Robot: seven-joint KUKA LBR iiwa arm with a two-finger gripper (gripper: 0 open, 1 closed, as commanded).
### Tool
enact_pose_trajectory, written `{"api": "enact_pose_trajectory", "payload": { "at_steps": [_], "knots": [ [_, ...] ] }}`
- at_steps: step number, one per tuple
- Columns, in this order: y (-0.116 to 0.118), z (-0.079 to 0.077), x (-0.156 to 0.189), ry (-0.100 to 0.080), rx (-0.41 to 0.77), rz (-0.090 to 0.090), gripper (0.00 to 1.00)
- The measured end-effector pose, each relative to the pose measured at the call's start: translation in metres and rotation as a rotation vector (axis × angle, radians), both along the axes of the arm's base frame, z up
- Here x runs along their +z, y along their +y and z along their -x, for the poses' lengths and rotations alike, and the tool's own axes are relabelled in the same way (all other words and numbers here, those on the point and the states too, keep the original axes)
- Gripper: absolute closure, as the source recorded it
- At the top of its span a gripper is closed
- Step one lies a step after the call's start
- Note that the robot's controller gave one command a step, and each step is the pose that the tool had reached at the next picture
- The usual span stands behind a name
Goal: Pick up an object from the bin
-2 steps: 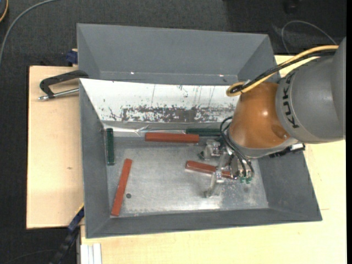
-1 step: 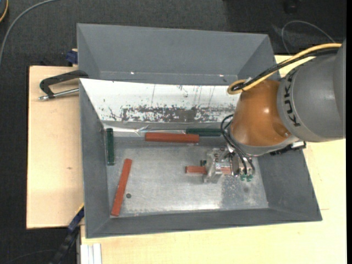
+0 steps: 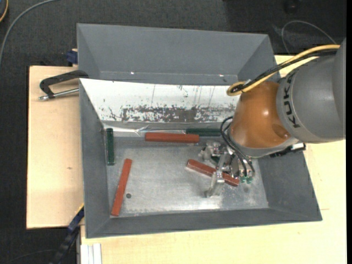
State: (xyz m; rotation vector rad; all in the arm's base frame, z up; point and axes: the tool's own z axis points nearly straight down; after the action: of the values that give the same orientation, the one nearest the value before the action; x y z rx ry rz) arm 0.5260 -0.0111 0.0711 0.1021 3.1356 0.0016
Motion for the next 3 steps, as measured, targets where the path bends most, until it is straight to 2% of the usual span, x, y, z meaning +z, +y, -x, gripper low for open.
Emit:
{"api": "enact_pose_trajectory", "payload": {
  "at_steps": [1,2,3],
  "knots": [
    [0.000,-0.003,0.003,-0.011,0.000,-0.001,1.00],
    [0.000,0.000,0.000,0.000,0.000,0.000,0.00],
    [-0.113,-0.034,0.001,-0.004,0.145,0.006,0.00]
  ]
}}
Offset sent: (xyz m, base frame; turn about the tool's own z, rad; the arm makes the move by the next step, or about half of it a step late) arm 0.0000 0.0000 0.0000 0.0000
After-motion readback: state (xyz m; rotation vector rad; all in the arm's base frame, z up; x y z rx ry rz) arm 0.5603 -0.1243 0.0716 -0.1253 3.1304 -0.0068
